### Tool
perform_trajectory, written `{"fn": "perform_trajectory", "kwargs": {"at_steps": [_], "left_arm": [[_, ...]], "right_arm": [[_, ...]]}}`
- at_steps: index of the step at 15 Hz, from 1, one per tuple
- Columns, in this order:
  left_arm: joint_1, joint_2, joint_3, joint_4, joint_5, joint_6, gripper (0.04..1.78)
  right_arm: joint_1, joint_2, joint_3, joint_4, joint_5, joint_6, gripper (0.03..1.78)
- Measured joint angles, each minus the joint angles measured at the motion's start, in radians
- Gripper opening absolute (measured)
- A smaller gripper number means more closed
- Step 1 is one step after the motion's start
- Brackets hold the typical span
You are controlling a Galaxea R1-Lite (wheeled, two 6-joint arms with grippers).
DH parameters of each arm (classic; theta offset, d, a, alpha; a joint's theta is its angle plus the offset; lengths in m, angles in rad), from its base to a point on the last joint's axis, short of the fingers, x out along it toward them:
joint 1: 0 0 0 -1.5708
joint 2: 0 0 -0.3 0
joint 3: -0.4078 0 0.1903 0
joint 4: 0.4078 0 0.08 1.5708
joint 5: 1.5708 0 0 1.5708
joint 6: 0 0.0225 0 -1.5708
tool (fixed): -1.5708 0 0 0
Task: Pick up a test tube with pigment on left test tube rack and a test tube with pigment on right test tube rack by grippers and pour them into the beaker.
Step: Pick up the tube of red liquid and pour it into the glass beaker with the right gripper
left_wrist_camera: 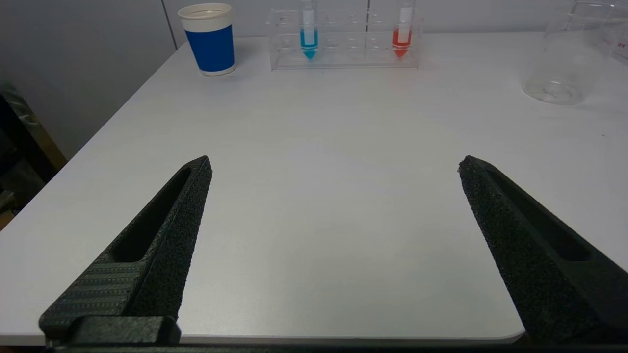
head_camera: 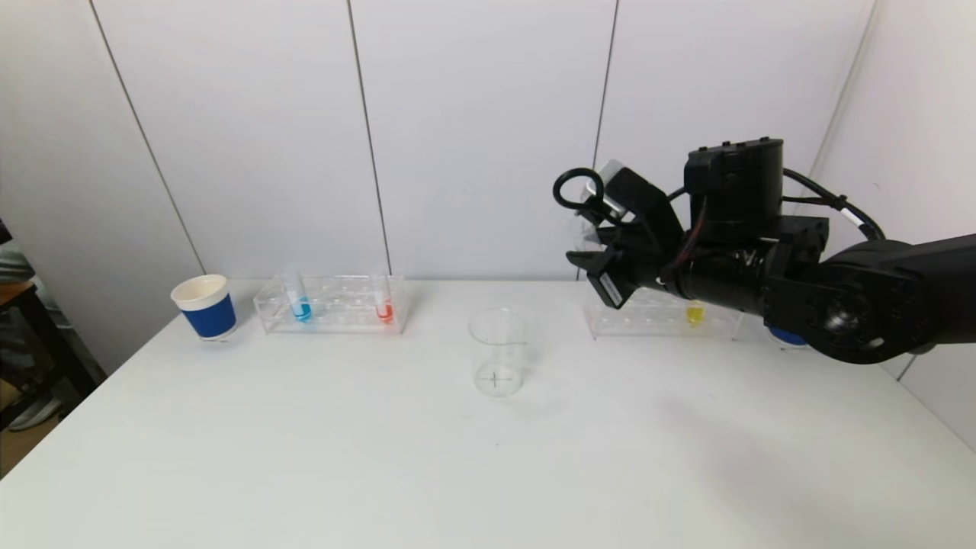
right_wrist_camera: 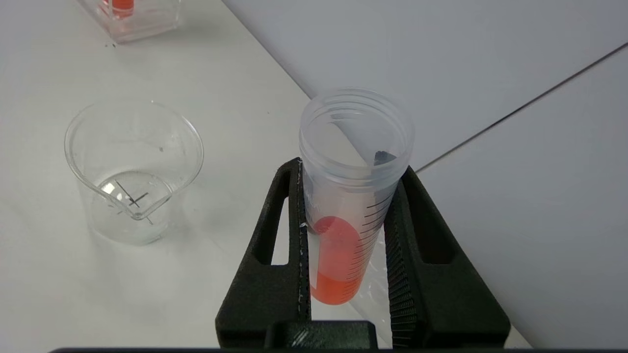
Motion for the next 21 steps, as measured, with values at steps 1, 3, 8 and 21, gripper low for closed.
{"fn": "perform_trajectory", "kwargs": {"at_steps": [1, 3, 8, 21], "left_arm": [[0.000, 0.000, 0.000, 0.000, 0.000, 0.000, 1.76], [0.000, 0.000, 0.000, 0.000, 0.000, 0.000, 1.76], [0.000, 0.000, 0.000, 0.001, 0.000, 0.000, 1.76], [0.000, 0.000, 0.000, 0.001, 0.000, 0.000, 1.76]], "right_arm": [[0.000, 0.012, 0.000, -0.002, 0.002, -0.024, 0.49], [-0.001, 0.033, -0.004, -0.003, 0.025, -0.064, 0.49], [-0.011, 0.081, -0.008, -0.083, 0.074, -0.152, 0.49], [-0.002, 0.158, -0.016, -0.243, 0.078, -0.335, 0.49]]}}
